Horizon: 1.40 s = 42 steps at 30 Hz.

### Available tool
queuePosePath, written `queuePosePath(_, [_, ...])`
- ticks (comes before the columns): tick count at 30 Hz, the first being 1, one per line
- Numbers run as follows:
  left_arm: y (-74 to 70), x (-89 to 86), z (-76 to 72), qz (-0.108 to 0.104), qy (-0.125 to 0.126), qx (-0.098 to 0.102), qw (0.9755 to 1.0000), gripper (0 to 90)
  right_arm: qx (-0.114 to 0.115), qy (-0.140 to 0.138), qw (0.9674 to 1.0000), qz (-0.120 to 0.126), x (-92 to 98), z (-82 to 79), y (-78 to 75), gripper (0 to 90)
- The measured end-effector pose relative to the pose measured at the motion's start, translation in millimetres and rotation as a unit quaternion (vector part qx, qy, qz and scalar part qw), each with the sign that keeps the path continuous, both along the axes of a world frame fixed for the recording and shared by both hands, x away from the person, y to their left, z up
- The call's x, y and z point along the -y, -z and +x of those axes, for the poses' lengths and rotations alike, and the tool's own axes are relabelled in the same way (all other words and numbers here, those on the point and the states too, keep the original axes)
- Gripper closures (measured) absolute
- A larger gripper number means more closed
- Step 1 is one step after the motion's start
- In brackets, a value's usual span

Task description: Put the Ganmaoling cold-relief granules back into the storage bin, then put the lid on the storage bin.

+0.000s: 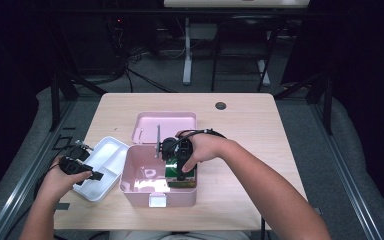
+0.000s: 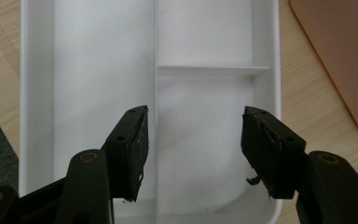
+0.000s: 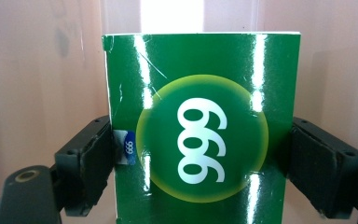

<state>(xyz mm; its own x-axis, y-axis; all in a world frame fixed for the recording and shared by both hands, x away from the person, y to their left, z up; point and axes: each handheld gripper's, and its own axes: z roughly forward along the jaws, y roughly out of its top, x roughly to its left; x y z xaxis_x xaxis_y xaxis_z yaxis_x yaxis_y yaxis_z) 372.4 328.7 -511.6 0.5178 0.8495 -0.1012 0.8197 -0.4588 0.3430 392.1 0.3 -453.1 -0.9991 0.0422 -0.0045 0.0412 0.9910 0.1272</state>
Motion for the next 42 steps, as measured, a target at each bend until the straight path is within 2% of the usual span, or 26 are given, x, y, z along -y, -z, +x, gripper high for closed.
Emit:
queuePosePath(11, [0.0,0.6,-0.7,-0.003,-0.001,0.001,1.0000,41.7,0.001,0.011,0.9999,-0.008,0.7,1.8,6.5,13.8])
queuePosePath(16, [-0.6,-0.4,-0.6,-0.001,0.001,0.001,1.0000,41.6,0.011,0.018,0.9997,0.013,2.7,2.5,-3.6,12.0])
queuePosePath(22, [-0.1,0.6,-0.8,0.005,0.001,0.006,1.0000,40.1,0.010,0.017,0.9997,0.016,7.1,-0.8,-10.9,14.2])
queuePosePath(27, [1.7,2.1,-1.0,0.006,0.013,0.001,0.9999,41.6,0.018,0.019,0.9993,0.027,12.0,-2.9,-18.9,14.3])
queuePosePath(34, [2.4,4.3,-1.4,0.006,0.025,-0.001,0.9997,42.9,0.036,0.041,0.9972,0.051,31.1,-4.7,-37.9,14.4])
queuePosePath(39, [2.7,4.5,-0.7,0.032,0.032,0.011,0.9989,38.9,0.050,0.061,0.9950,0.061,51.5,-4.5,-47.9,14.4])
queuePosePath(42, [3.6,3.8,0.0,0.036,0.034,0.015,0.9987,37.8,0.055,0.075,0.9937,0.062,65.5,-4.4,-52.2,14.4])
